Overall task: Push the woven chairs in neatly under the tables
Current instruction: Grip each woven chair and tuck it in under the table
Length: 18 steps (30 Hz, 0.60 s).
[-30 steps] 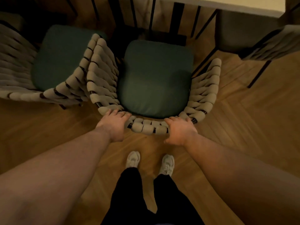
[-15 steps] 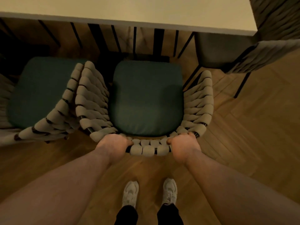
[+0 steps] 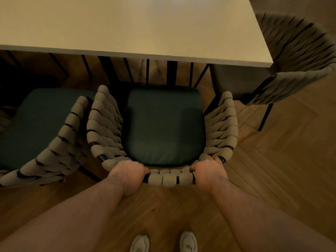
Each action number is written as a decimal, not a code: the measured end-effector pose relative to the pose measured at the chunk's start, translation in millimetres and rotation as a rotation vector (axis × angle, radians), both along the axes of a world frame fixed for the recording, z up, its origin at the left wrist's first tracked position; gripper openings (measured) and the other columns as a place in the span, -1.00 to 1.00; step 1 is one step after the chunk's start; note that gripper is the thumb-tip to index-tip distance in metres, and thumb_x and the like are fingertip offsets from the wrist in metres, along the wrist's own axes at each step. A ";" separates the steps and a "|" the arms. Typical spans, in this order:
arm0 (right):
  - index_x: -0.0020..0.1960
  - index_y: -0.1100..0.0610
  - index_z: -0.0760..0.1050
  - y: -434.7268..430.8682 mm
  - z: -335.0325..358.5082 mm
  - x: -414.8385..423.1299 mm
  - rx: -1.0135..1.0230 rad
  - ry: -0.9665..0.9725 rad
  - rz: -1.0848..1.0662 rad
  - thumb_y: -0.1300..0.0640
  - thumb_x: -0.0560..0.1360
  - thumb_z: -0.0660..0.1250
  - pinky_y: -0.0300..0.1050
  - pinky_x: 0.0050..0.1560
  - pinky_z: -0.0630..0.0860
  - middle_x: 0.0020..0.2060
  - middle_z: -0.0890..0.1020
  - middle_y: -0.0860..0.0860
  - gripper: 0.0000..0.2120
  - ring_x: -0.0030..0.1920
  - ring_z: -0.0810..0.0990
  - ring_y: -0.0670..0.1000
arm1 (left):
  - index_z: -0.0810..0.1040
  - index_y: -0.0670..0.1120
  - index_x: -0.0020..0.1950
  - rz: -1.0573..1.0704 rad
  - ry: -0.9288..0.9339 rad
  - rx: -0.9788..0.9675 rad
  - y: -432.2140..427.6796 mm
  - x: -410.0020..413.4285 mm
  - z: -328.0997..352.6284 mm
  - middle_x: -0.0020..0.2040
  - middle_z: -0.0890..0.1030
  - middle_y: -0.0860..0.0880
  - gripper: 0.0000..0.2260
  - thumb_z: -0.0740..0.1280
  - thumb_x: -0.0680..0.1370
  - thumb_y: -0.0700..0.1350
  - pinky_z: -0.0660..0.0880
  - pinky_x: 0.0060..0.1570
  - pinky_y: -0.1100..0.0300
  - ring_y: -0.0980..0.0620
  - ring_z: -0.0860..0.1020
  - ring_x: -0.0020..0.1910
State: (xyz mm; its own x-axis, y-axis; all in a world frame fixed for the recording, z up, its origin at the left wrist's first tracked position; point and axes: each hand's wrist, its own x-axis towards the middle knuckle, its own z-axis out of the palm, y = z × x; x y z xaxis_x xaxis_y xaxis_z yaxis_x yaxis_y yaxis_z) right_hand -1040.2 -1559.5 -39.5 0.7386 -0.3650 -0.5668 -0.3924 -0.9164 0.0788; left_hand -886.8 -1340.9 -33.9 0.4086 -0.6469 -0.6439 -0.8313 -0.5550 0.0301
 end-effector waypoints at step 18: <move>0.35 -0.16 0.59 2.1 2.4 5.0 0.035 -0.055 0.033 0.02 0.65 0.37 0.20 0.49 0.30 0.18 0.63 -0.04 -0.71 0.29 0.49 0.08 | 0.50 0.26 0.44 0.102 0.000 0.051 3.5 7.5 21.0 0.18 0.60 0.13 -0.64 0.31 0.65 0.01 0.52 0.26 0.09 0.09 0.57 0.16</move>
